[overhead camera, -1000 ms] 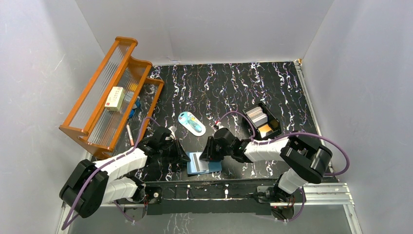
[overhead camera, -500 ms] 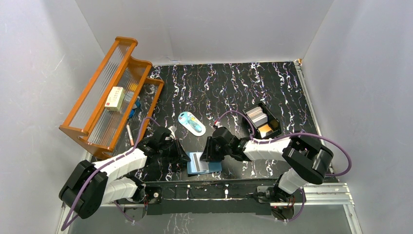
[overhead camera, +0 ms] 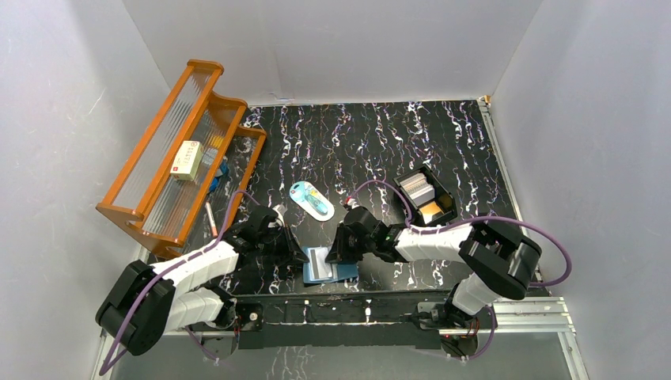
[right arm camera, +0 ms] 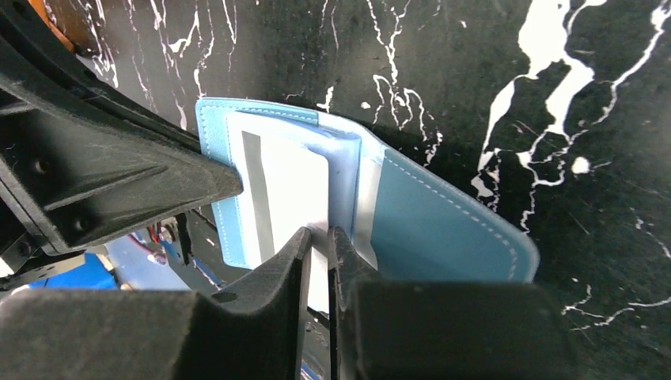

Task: Put the credit cards into the card holder
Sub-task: Insert the credit card into the card holder.

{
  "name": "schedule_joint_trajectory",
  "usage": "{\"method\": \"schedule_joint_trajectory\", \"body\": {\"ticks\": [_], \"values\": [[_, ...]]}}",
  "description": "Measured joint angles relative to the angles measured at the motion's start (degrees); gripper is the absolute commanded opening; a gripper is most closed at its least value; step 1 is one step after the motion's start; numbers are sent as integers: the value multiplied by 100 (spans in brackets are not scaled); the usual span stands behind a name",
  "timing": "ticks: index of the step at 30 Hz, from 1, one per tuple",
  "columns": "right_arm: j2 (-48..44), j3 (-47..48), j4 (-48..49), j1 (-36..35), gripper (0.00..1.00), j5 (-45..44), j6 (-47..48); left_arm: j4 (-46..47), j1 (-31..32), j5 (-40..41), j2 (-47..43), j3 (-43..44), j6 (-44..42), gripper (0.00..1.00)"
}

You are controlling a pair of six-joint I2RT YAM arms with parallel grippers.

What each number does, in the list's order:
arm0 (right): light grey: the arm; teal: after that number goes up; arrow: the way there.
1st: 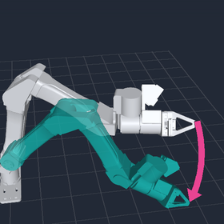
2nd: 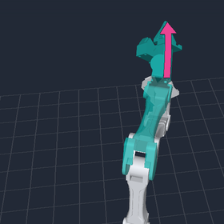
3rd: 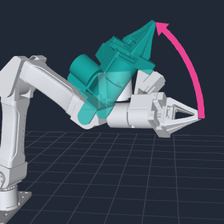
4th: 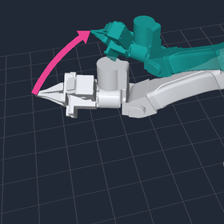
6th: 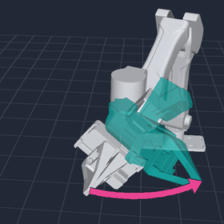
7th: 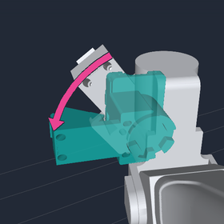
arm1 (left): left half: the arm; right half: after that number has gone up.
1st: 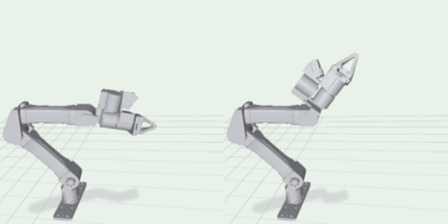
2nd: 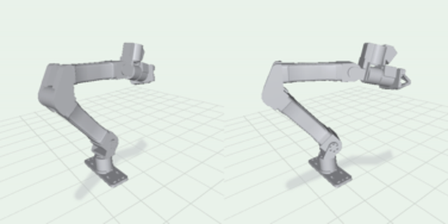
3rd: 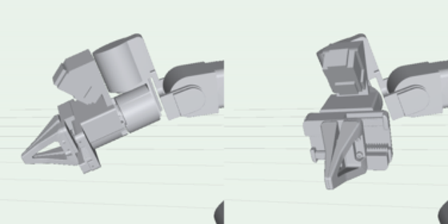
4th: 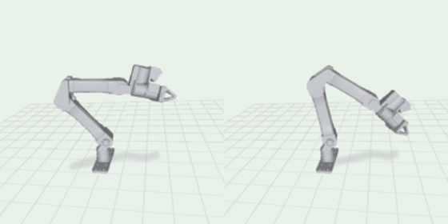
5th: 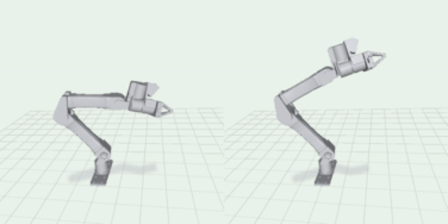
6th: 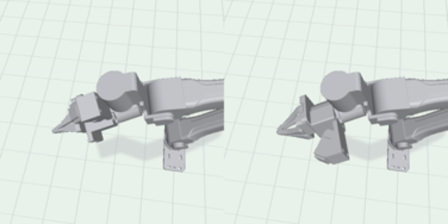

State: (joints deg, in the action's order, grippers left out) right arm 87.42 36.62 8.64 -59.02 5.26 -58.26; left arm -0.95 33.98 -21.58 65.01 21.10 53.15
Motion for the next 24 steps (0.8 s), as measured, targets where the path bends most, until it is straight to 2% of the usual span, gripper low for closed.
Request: {"method": "schedule_joint_trajectory", "body": {"ticks": [3,6,11,17,24], "values": [[52,0,118,2,20,105,-50,-48,0,42,0,0,0,0],[138,-9,229,2,24,170,-153,-90,0,81,0,0,0,0],[157,-20,271,2,29,186,-199,-98,0,81,-57,0,4,13],[-24,-20,-33,2,19,-72,-26,22,0,-20,-348,0,68,21],[-92,-20,-155,2,14,-192,63,717,0,-310,-389,-107,238,23]]}}
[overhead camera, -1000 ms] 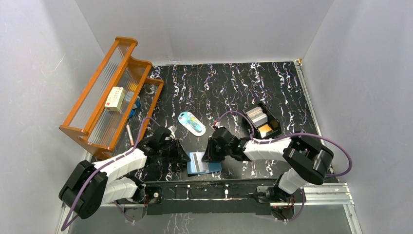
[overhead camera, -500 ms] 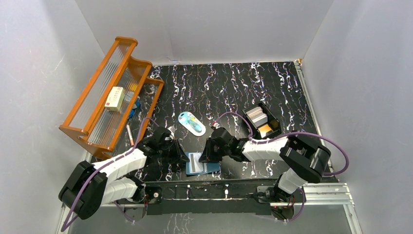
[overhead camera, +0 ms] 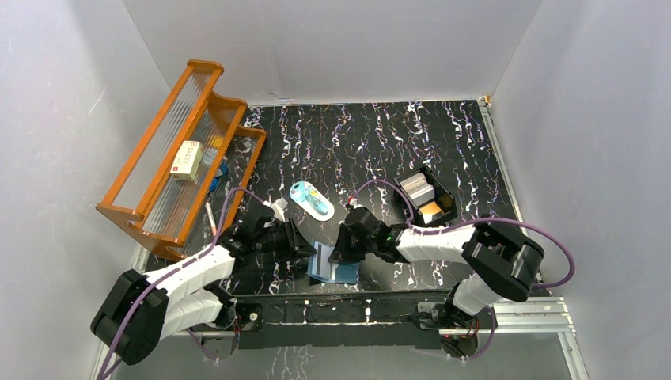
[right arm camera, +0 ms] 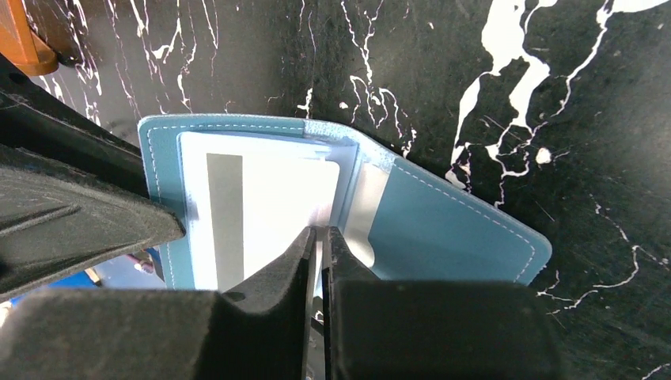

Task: Put the credit cards into the card holder
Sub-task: Insert the credit card into the card holder, then turn over the card slot in the card holder.

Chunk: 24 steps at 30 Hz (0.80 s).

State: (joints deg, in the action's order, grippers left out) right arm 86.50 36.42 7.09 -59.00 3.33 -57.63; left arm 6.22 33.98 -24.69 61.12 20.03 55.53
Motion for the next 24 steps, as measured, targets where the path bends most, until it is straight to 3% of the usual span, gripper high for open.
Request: {"method": "schedule_joint_trajectory", "body": {"ticks": [8,15,24], "values": [[149,-15,107,0,12,24,-2,286,2,-149,129,-85,66,22],[210,-55,186,4,13,48,-4,509,2,-221,179,-94,109,7],[219,-83,249,17,13,81,-4,911,2,-326,170,-258,199,6]]}}
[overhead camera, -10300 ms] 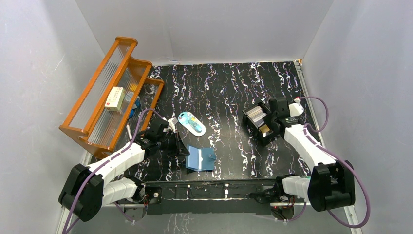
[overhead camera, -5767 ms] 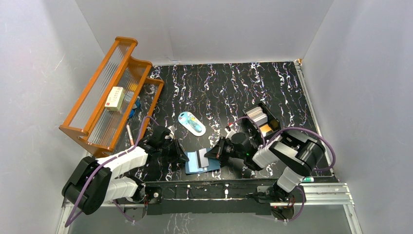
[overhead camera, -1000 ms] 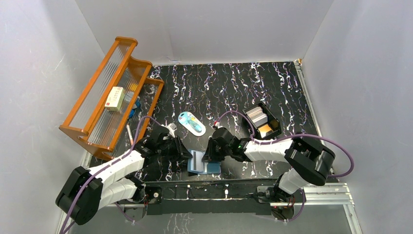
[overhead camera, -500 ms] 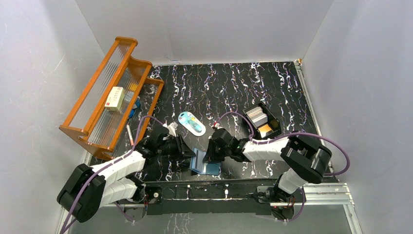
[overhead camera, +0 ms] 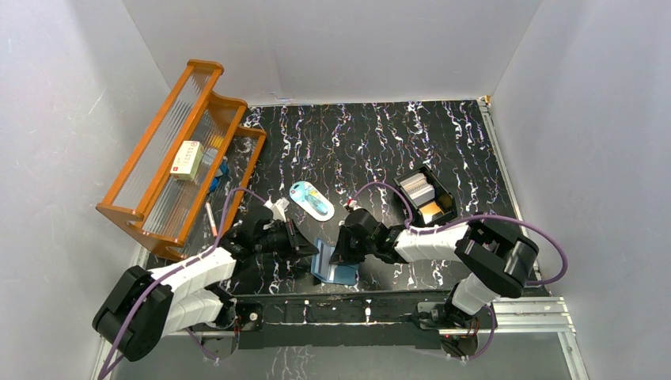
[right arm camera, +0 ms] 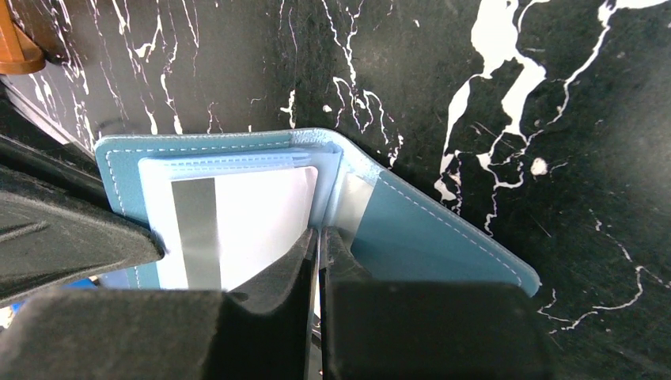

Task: Put the credit cards into the card holder
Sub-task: Turn over the card slot in the card holder.

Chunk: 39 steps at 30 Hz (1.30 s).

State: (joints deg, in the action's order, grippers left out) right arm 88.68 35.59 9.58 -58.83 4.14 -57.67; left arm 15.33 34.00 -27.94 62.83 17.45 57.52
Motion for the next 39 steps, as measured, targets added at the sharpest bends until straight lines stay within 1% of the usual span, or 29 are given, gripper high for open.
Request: {"method": "schedule_joint_trajectory", "body": {"ticks": [2,6,17,20,29,33,36,39], "values": [[9,-26,68,11,12,26,-7,116,0,-22,-11,-57,31,7],[24,-57,151,31,13,74,-24,321,0,-85,-35,-157,81,11],[72,-85,308,31,13,118,-57,610,22,-146,-57,-275,166,12],[72,-87,317,33,13,120,-59,638,26,-149,-57,-284,166,8],[90,-90,348,42,13,151,-59,748,26,-162,-57,-334,166,1],[96,-90,354,57,13,181,-59,800,26,-170,-50,-354,166,5],[107,-90,367,63,13,203,-59,852,26,-177,-44,-372,166,9],[120,-90,391,63,13,208,-59,872,33,-190,-39,-374,166,10]]}}
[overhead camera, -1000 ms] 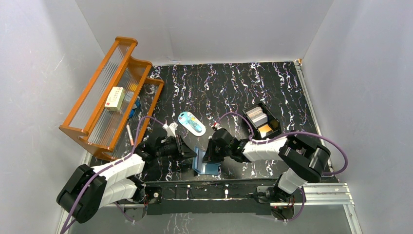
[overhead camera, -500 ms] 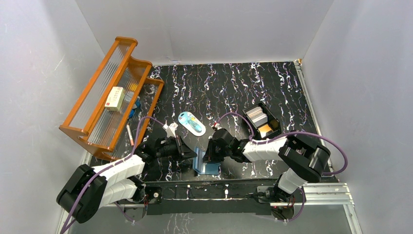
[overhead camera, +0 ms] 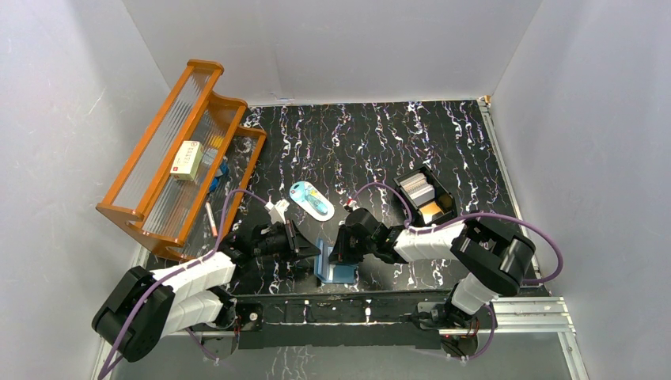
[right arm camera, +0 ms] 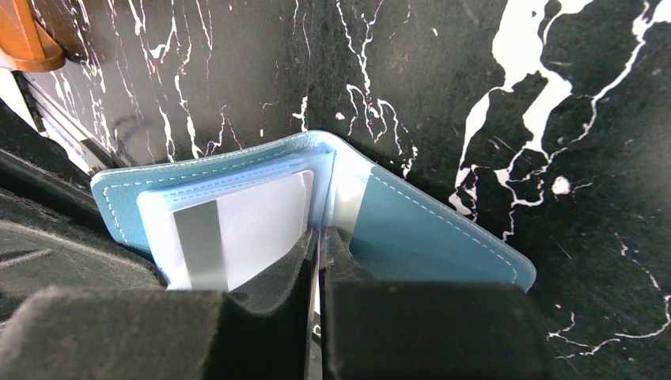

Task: Put the credit cards into the card holder
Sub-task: Turn over the card slot in the card holder.

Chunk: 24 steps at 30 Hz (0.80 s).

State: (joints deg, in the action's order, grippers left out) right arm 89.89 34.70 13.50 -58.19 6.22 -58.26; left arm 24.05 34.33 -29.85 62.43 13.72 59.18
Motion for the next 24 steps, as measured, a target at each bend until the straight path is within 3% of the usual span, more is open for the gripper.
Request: {"method": "schedule_joint_trajectory", "body": {"ticks": [9,24], "values": [[17,0,28,0,13,20,-2,85,20,-17,35,-13,0,6],[26,0,37,7,13,35,0,275,42,-70,166,-13,0,13]]}}
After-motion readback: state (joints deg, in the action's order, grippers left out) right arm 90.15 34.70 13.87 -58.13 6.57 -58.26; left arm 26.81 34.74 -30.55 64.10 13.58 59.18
